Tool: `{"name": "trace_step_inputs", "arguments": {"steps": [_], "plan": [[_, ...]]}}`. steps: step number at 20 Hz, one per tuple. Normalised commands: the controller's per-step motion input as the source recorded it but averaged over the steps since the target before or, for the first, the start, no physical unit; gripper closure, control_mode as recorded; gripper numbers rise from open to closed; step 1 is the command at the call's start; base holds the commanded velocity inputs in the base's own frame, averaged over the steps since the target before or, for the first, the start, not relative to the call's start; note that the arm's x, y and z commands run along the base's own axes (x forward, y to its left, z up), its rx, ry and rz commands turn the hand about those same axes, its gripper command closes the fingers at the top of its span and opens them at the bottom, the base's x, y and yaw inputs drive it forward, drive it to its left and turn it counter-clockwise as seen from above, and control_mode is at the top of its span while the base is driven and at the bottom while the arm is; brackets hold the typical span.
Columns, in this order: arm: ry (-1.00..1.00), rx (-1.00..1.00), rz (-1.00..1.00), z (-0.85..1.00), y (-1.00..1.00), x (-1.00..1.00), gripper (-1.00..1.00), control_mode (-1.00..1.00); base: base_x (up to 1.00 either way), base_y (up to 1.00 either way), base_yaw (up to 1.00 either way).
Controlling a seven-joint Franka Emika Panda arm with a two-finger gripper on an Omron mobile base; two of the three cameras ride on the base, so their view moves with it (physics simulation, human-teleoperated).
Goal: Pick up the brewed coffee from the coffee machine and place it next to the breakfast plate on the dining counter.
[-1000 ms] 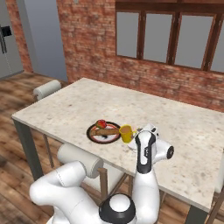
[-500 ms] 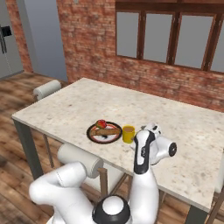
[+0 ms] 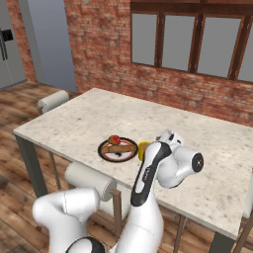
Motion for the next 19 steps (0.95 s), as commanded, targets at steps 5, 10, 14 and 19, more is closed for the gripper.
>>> {"name": "trace_step_inputs", "arguments": {"steps": [5, 10, 14, 19], "plan": [[-0.23, -0.33, 0.00, 0.46, 0.63, -1.00, -1.00, -1.00, 0.00, 0.00, 0.00], [-0.29, -0.25, 0.00, 0.52, 0.41, -0.91, -1.00, -1.00, 0.00, 0.00, 0.00], [-0.23, -0.14, 0.00, 0.72, 0.15, -0.53, -1.00, -1.00, 0.00, 0.00, 0.00], [-0.08, -0.11, 0.19, 0.91, -0.03, -0.49, -1.00, -1.00, 0.00, 0.00, 0.00]]}}
